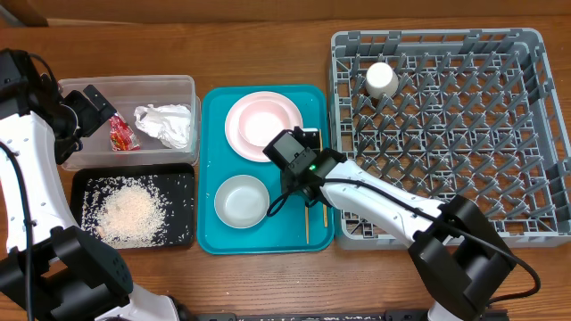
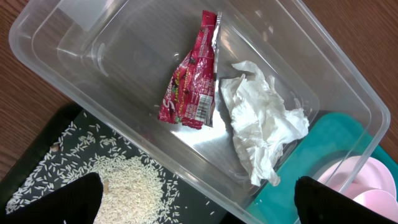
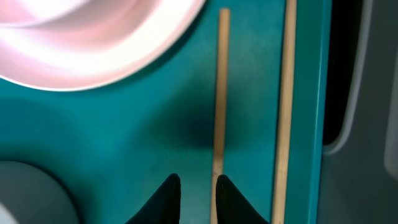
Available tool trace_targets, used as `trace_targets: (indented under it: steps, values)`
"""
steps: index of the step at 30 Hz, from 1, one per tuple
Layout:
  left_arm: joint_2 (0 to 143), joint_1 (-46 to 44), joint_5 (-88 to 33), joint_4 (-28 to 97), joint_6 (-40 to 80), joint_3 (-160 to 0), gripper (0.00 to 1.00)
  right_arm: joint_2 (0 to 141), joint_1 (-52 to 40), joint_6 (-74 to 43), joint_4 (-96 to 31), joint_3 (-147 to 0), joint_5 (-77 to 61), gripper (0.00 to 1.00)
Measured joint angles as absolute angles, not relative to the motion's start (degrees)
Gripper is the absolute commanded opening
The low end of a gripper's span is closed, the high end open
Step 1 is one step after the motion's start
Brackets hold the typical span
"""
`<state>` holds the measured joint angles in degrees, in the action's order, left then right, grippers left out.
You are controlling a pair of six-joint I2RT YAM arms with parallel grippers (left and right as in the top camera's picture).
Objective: Sort waste into correct bins and load items into the dishwasher
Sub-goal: 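Close the right gripper on one wooden chopstick and lift it, then carry the chopstick into the rack and release it upright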
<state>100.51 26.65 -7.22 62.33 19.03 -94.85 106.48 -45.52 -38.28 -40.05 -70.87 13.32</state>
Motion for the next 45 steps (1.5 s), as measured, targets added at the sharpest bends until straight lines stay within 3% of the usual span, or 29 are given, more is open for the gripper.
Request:
trace_targets:
  steps: [17, 25, 31, 45]
  values:
    - [100.5, 26.7, -7.2, 62.3, 19.0, -94.8, 1.00, 107.6, -45.4, -40.2, -37.7, -68.0, 13.5, 0.20]
    - [100.5, 26.7, -7.2, 62.3, 19.0, -94.8, 1.00, 110.3, -45.4, -40.5, -36.2, -67.9, 13.5, 0.05]
    - [100.5, 26.7, -7.2, 62.3, 19.0, -94.8, 1.00, 110.3, -45.4, -40.5, -35.7, -67.9, 13.5, 0.04]
    - [100.5, 26.7, -7.2, 62.3, 19.0, -94.8, 1.00, 106.8, -45.4, -38.5, -52.7, -85.5, 15.9, 0.04]
